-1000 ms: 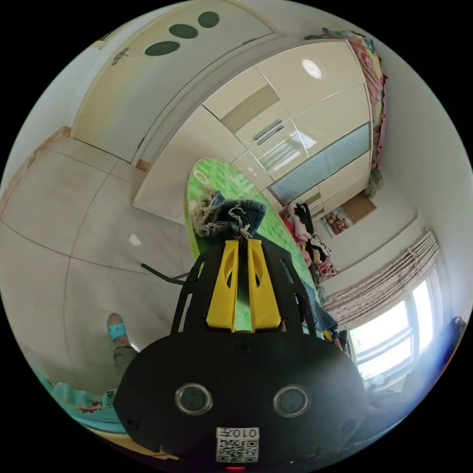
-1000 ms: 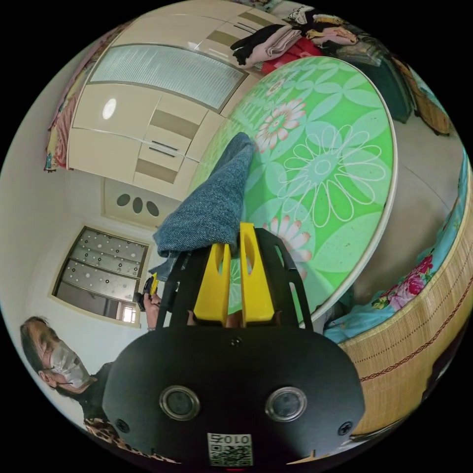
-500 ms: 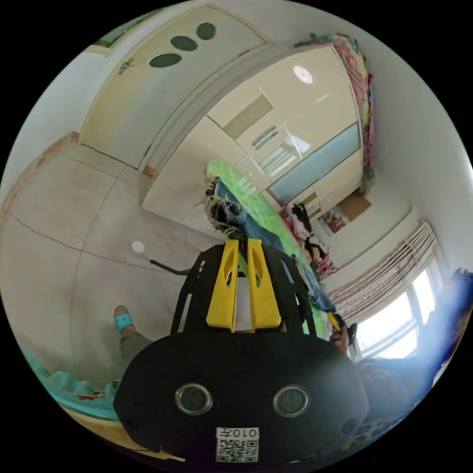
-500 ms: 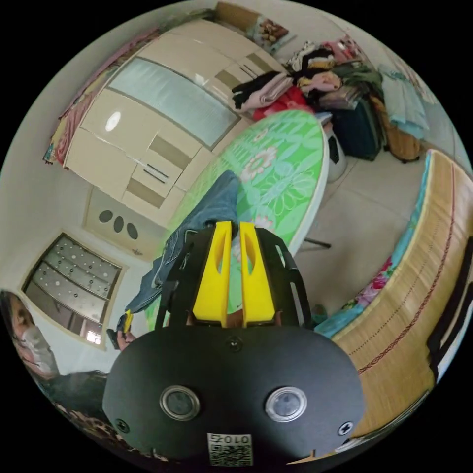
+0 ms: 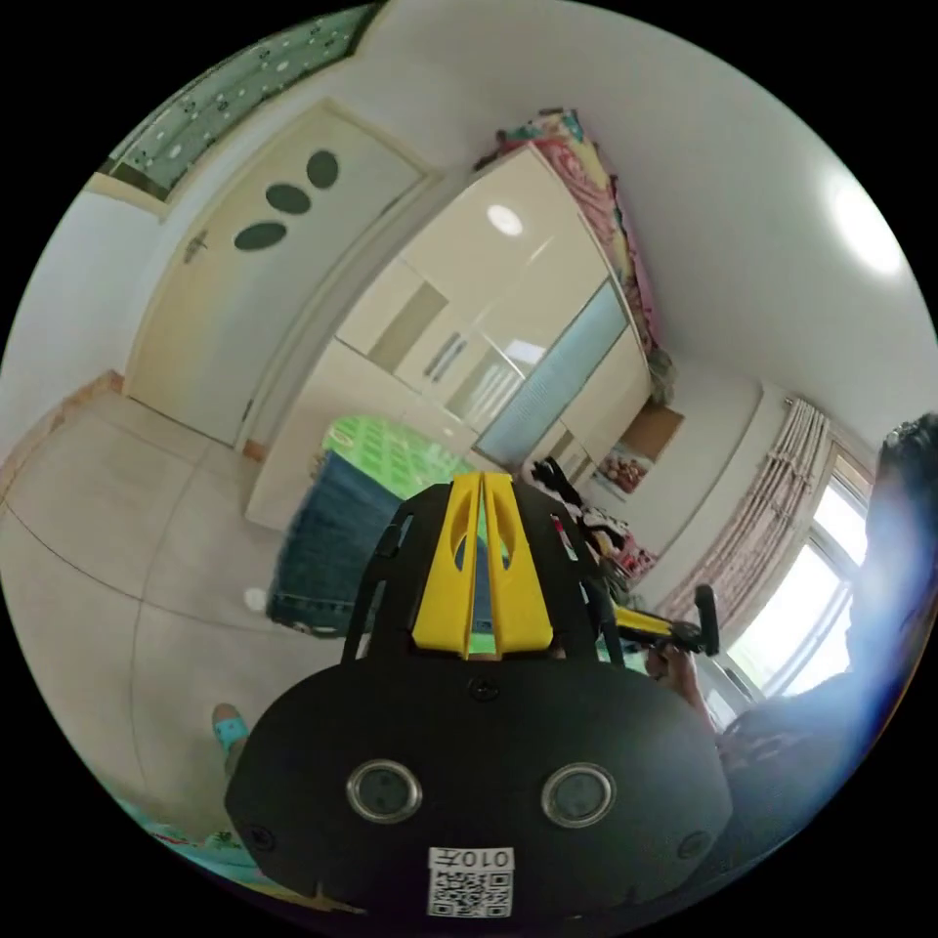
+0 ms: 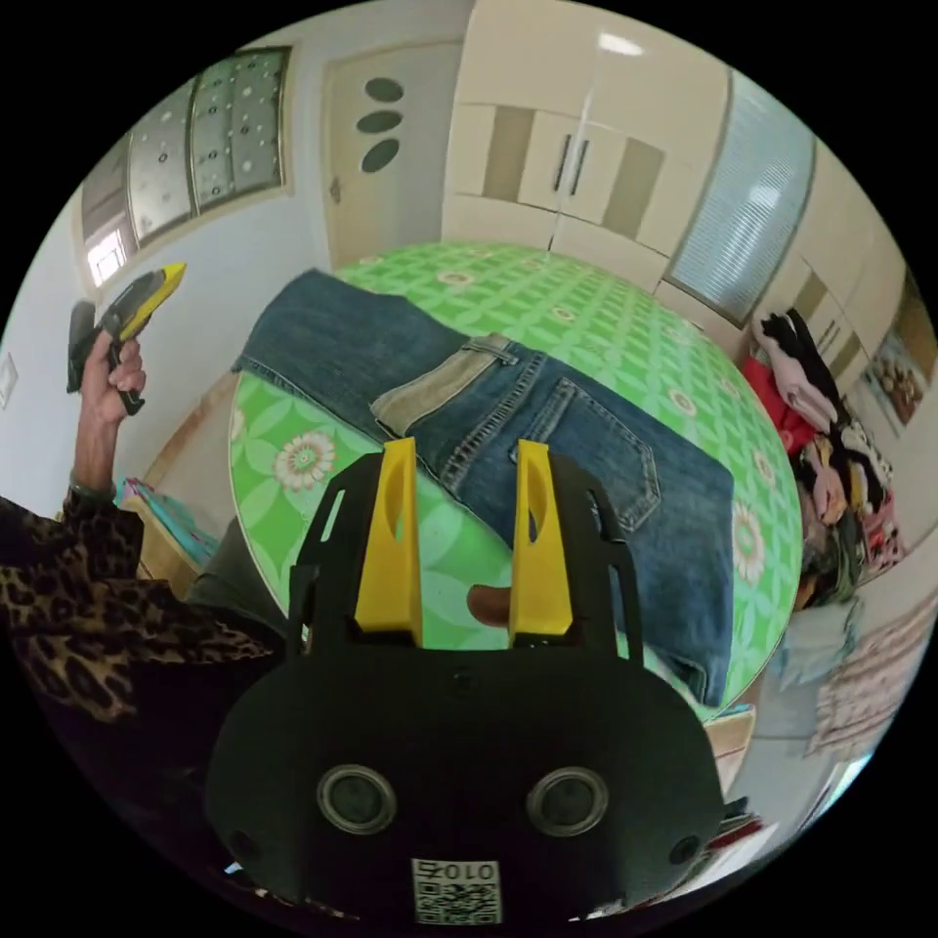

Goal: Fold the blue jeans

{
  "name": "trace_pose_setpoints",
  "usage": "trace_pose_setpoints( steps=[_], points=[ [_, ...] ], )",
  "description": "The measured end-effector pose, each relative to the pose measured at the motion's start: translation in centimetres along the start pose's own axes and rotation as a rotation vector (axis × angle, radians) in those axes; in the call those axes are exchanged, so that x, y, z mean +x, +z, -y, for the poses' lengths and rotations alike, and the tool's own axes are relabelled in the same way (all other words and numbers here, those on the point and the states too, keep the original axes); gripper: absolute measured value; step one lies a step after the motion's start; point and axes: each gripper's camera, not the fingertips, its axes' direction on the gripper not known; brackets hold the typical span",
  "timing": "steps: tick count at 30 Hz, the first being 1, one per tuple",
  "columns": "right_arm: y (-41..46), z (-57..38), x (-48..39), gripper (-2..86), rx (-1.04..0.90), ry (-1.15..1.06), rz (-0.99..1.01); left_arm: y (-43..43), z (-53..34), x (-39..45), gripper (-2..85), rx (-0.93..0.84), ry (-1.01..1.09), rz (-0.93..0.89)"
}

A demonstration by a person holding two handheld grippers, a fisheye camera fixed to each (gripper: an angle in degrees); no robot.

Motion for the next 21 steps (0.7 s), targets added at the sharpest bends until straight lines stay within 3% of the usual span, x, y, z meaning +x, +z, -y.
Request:
trace_pose_setpoints(
  steps=[5,10,16,21],
  points=[
    [2.7,2.9,-3.4,14.5,-0.122,-0.133,-0.161,11.4,0.5,0.9,-0.1,-0.259,0.012,-0.076],
    [2.0,3.6,-2.0,9.5,-0.132,-0.177,-0.098,21.9,1.5,-0.1,-0.2,-0.466,-0.042,0.059],
    [-4.1,1.7,7.1,4.9,0.102,0.01,-0.003,26.3,2.0,-2.3,-0.2,-0.554,-0.129,0.084],
    [-11.1,-6.4,22.8,4.1,0.307,0.374,-0.027,27.1,3.0,-3.0,-0.2,-0.546,-0.119,0.109]
  ],
)
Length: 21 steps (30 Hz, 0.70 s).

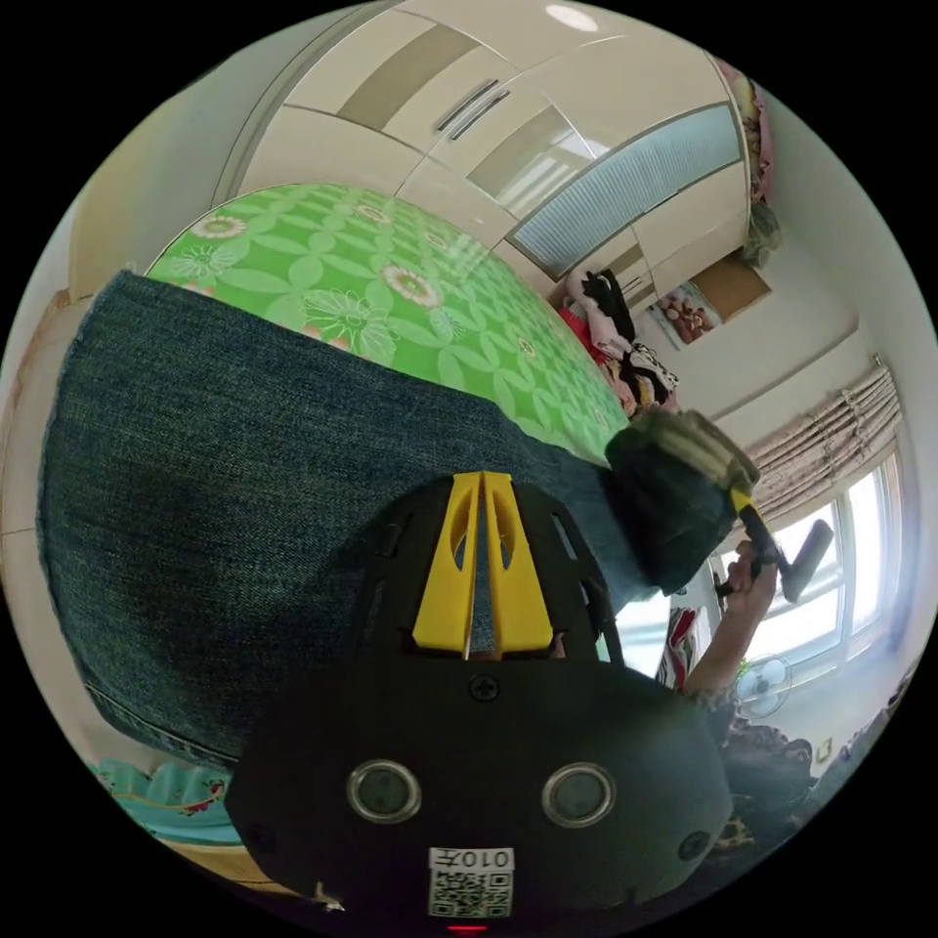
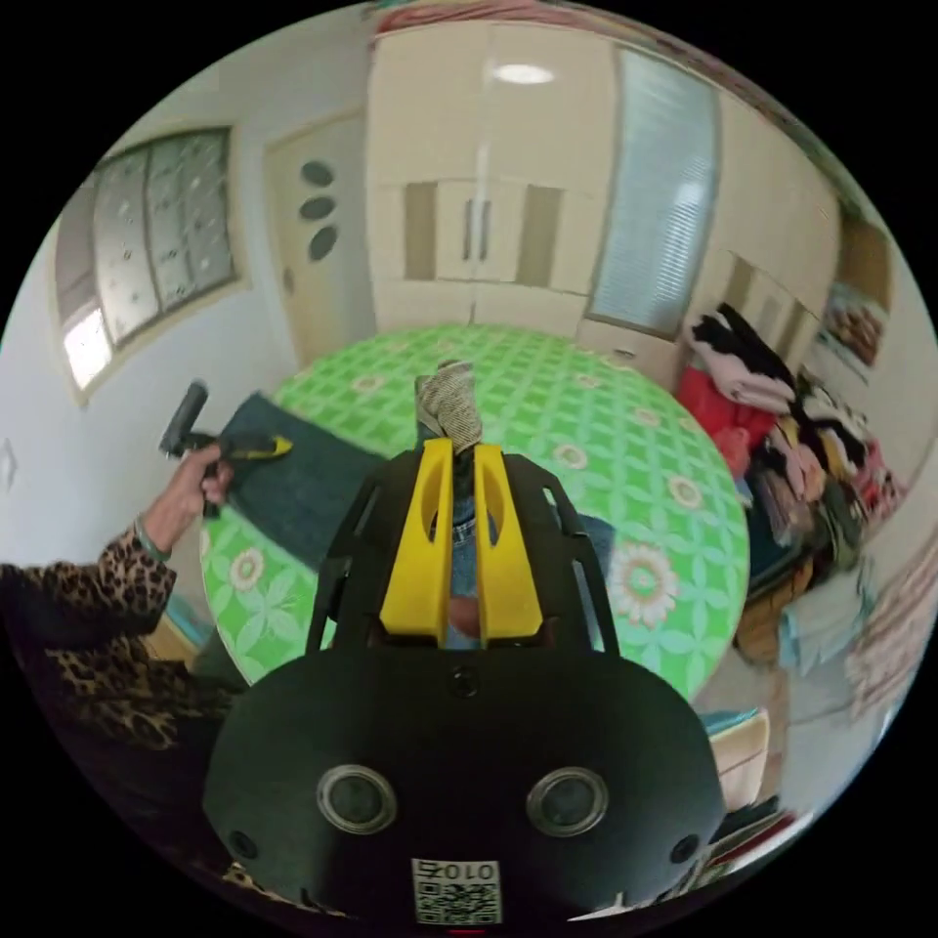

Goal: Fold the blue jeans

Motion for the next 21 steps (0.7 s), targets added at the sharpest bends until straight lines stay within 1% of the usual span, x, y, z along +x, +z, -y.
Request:
trace_pose_setpoints(
  steps=[1,3,4,6,9,11,12,14,16,19,21],
  points=[
    [-1.0,-0.6,2.5,4.2,0.027,0.063,-0.013,-0.2,0.3,-0.6,-0.2,0.024,-0.021,0.006],
    [-3.9,-4.9,12.1,4.7,0.12,0.354,-0.057,-0.5,0.9,-1.7,-0.2,0.047,-0.055,-0.001],
    [-4.4,-6.3,14.2,4.8,0.127,0.424,-0.079,-0.5,1.2,-2.4,-0.2,0.056,-0.074,-0.014],
    [-4.8,-11.5,20.4,5.4,0.066,0.647,-0.159,-0.5,1.8,-3.0,-0.1,0.062,-0.081,-0.012],
    [-4.1,-17.6,25.4,6.5,-0.021,0.834,-0.163,-0.7,3.4,-3.8,-0.1,0.068,-0.091,0.048],
    [-4.4,-20.5,26.6,7.9,-0.003,0.85,-0.166,-1.2,4.5,-4.9,-0.1,0.092,-0.121,0.095],
    [-4.7,-22.2,27.2,8.2,0.032,0.847,-0.132,-1.5,5.2,-5.9,-0.1,0.098,-0.145,0.107],
    [-5.1,-24.1,28.3,8.6,0.076,0.872,-0.062,-1.4,6.3,-7.2,-0.2,0.089,-0.157,0.074],
    [-5.5,-25.3,29.2,8.6,0.104,0.887,-0.028,-1.4,7.7,-7.8,-0.2,0.09,-0.138,0.103],
    [-5.9,-25.4,30.0,9.2,0.074,0.837,-0.034,-2.4,9.8,-9.0,-0.2,0.115,-0.137,0.216],
    [-5.7,-25.2,30.7,11.1,0.009,0.827,-0.005,-2.8,11.0,-10.7,-0.2,0.108,-0.149,0.213]
  ],
)
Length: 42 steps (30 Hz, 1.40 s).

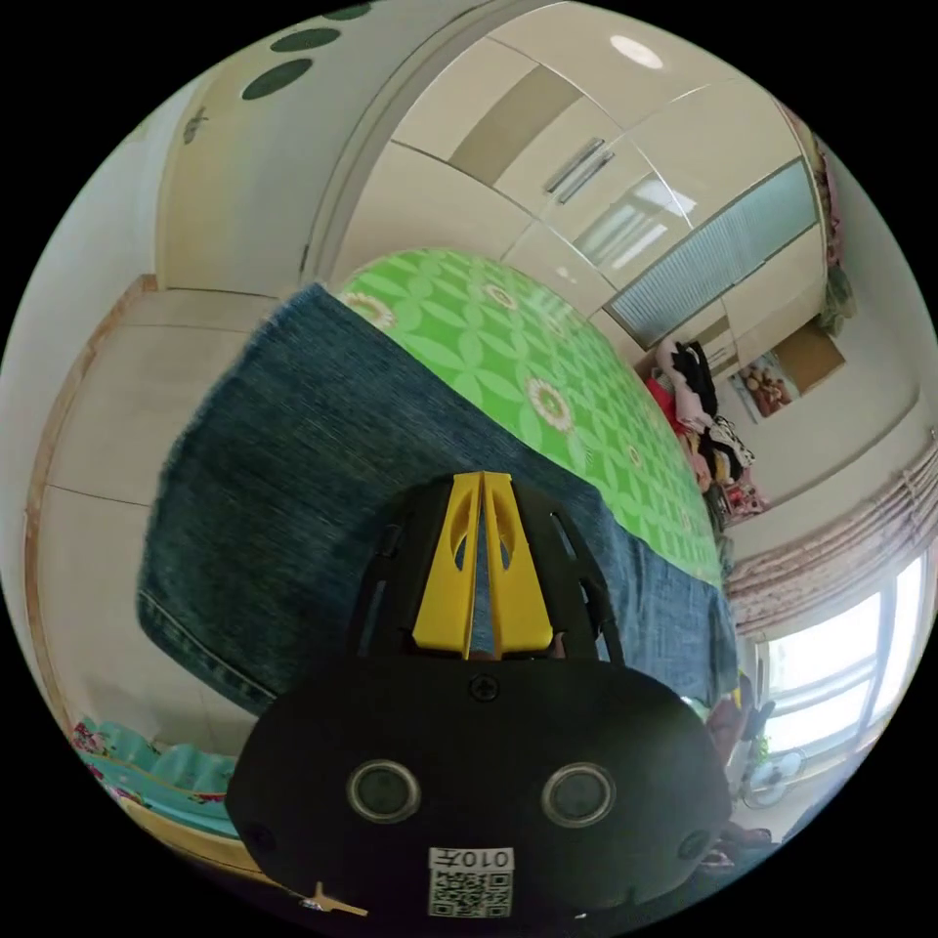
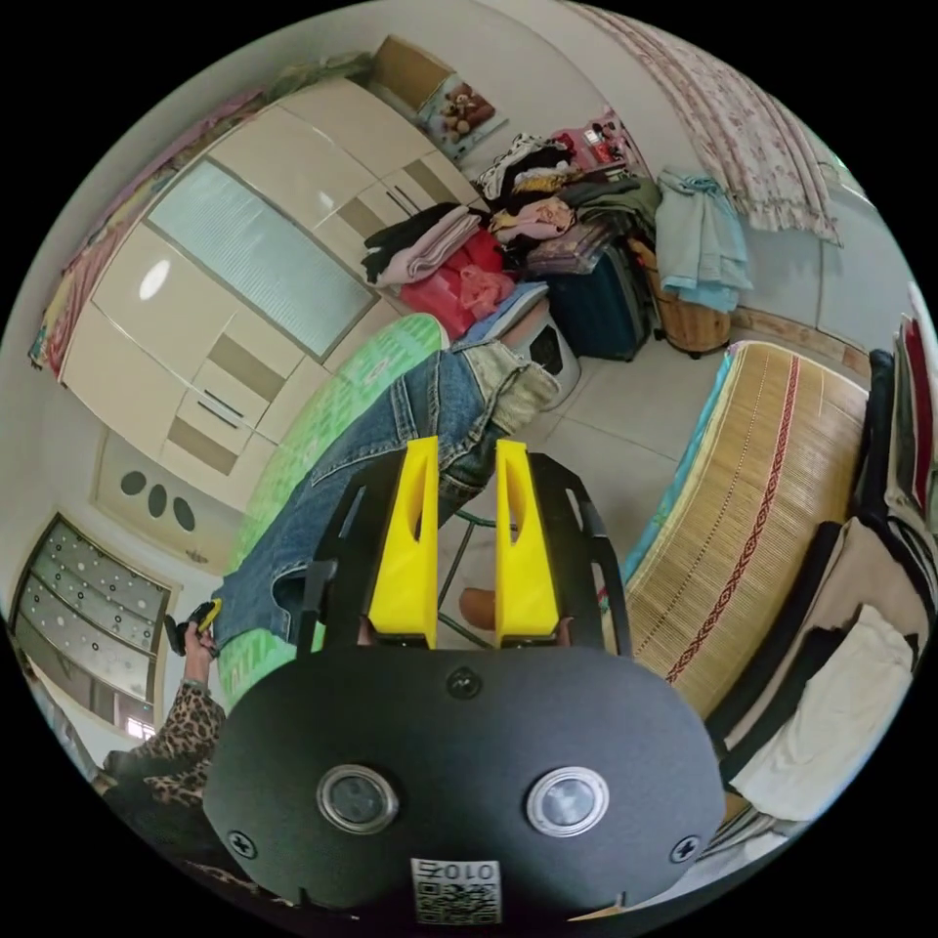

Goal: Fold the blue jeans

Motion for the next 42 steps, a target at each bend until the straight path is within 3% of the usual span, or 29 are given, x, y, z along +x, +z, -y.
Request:
trace_pose_setpoints(
  steps=[5,10,13,17,23,29,35,38,40,42],
  points=[
    [1.1,1.2,0.9,12.7,-0.062,0.013,0.135,1.4,2.3,-1.1,-0.2,-0.03,0.038,-0.084],
    [3.1,4.9,0.2,3.9,-0.038,0.023,0.058,3.6,6.1,-1.6,-0.2,-0.063,0.074,-0.099],
    [4.6,6.8,-3.2,3.5,-0.06,-0.111,0.083,5.0,8.7,-1.9,-0.2,-0.085,0.096,-0.109],
    [7.9,6.5,-10.2,4.0,-0.246,-0.386,0.136,7.3,12.4,-1.6,-0.2,-0.115,0.141,-0.124],
    [10.8,3.3,-15.7,2.3,-0.366,-0.526,-0.108,11.1,17.4,-0.4,-0.1,-0.157,0.203,-0.145],
    [14.2,6.2,-17.3,1.7,-0.319,-0.473,-0.075,14.4,21.9,0.9,-0.1,-0.153,0.217,-0.129],
    [18.4,10.6,-21.9,1.8,-0.368,-0.57,-0.223,16.5,25.3,0.5,0.0,-0.074,0.108,-0.145],
    [19.4,13.3,-22.2,2.4,-0.467,-0.527,-0.118,16.8,25.2,3.1,0.2,-0.062,0.183,-0.14],
    [18.8,14.9,-22.2,2.9,-0.481,-0.514,0.026,17.2,24.9,7.4,0.7,-0.137,0.396,-0.298],
    [17.5,16.6,-24.1,4.1,-0.422,-0.602,0.319,17.8,24.5,11.7,1.5,-0.2,0.575,-0.384]
  ],
)
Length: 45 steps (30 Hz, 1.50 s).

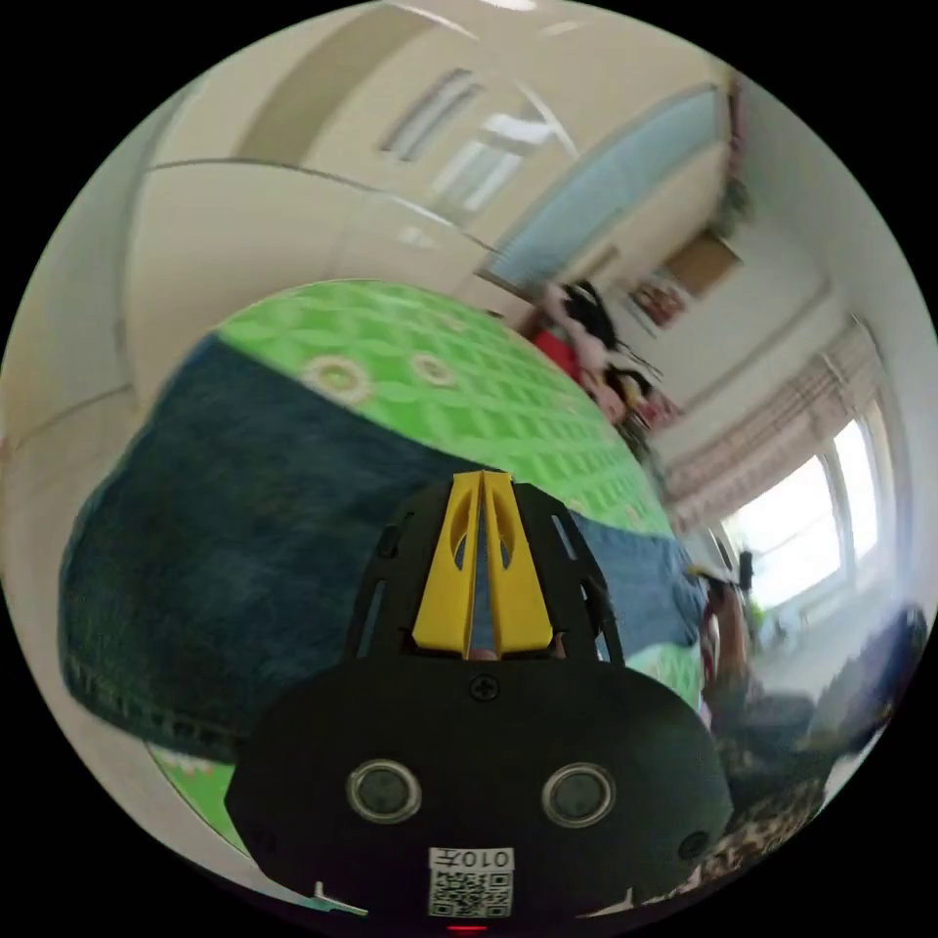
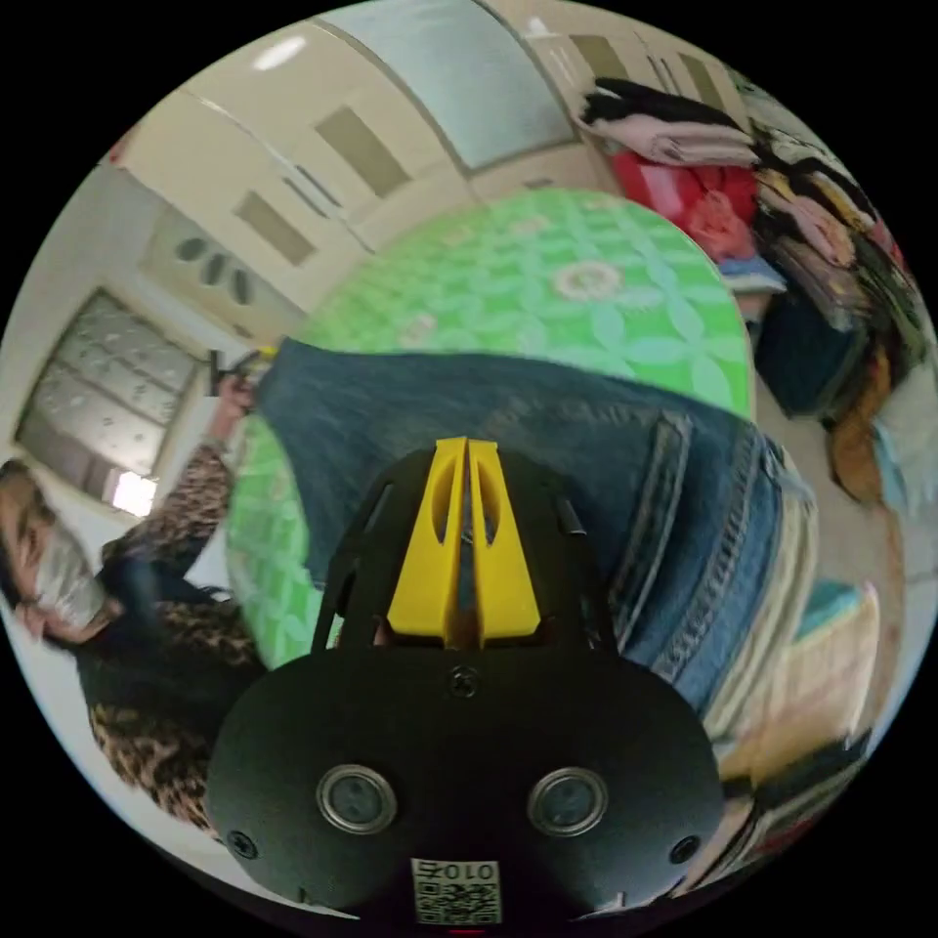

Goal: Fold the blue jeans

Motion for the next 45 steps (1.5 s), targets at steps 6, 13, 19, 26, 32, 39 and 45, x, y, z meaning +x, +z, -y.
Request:
trace_pose_setpoints(
  steps=[6,13,19,26,32,39,45],
  points=[
    [8.5,9.3,-4.3,9.6,-0.365,-0.218,-0.166,13.7,5.6,11.9,6.5,-0.399,0.401,-0.072],
    [11.9,12.3,-6.2,10.6,-0.518,-0.346,-0.411,21.8,5.1,20.2,7.8,-0.576,0.634,0.012],
    [13.6,12.4,-7.0,8.1,-0.575,-0.379,-0.393,23.5,6.3,20.8,7.1,-0.601,0.649,0.057],
    [12.3,11.4,-10.4,3.1,-0.501,-0.439,-0.413,21.4,6.9,20.9,6.7,-0.521,0.635,0.077],
    [8.8,8.0,-16.9,1.7,-0.353,-0.532,-0.421,17.1,6.7,20.7,9.0,-0.404,0.583,0.101],
    [6.5,-1.0,-27.4,1.3,-0.262,-0.742,-0.347,11.3,4.1,22.0,10.7,-0.312,0.542,0.095],
    [9.4,-11.2,-33.5,1.3,-0.36,-0.875,-0.202,6.3,-1.1,25.1,10.3,-0.263,0.566,0.091]
  ],
)
